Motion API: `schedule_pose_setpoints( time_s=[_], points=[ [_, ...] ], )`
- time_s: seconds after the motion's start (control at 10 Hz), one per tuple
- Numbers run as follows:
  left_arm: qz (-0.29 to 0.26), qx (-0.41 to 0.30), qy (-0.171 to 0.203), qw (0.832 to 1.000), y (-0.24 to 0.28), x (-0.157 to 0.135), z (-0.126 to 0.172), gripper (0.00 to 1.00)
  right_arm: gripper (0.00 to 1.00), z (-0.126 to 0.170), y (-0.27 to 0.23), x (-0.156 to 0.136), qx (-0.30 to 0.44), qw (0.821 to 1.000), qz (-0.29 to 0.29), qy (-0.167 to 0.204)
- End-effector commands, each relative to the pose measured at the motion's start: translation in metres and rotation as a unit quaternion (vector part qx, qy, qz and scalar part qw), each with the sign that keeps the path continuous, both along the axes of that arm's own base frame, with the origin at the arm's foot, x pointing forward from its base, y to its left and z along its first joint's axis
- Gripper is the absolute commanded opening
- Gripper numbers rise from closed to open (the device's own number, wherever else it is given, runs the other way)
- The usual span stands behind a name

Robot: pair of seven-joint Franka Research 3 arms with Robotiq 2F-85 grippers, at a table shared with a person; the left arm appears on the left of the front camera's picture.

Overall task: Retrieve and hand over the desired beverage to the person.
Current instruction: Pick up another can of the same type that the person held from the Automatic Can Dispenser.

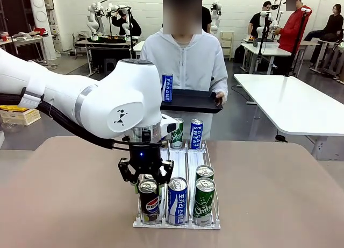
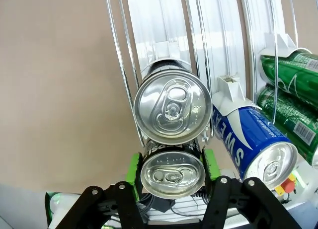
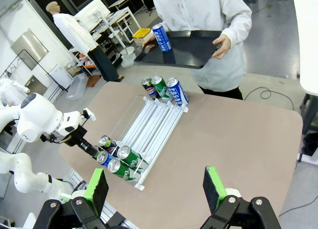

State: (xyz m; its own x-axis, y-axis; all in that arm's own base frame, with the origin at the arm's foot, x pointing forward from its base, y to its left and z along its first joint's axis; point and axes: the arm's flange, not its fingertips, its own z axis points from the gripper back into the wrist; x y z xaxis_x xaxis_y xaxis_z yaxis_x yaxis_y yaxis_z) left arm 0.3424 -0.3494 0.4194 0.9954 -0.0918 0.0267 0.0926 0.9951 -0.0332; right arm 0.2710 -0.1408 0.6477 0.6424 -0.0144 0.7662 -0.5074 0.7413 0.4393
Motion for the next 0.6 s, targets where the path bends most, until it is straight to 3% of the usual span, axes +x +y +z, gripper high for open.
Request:
schedule_pose_setpoints(
  time_s=[0.0,0.3,0.5],
  points=[
    [0.01,-0.004,0.006,1.0,0.003,-0.009,0.042,0.0,1.0,0.0,0.001,0.003,0.013,1.0,0.01,-0.01],
    [-0.005,-0.001,-0.005,1.0,-0.002,-0.026,0.129,0.0,1.0,0.0,0.001,0.003,0.013,1.0,0.01,-0.01],
    [-0.02,-0.004,0.015,1.0,-0.004,-0.031,0.188,0.0,1.0,0.0,0.001,0.003,0.013,1.0,0.01,-0.01]
  ],
)
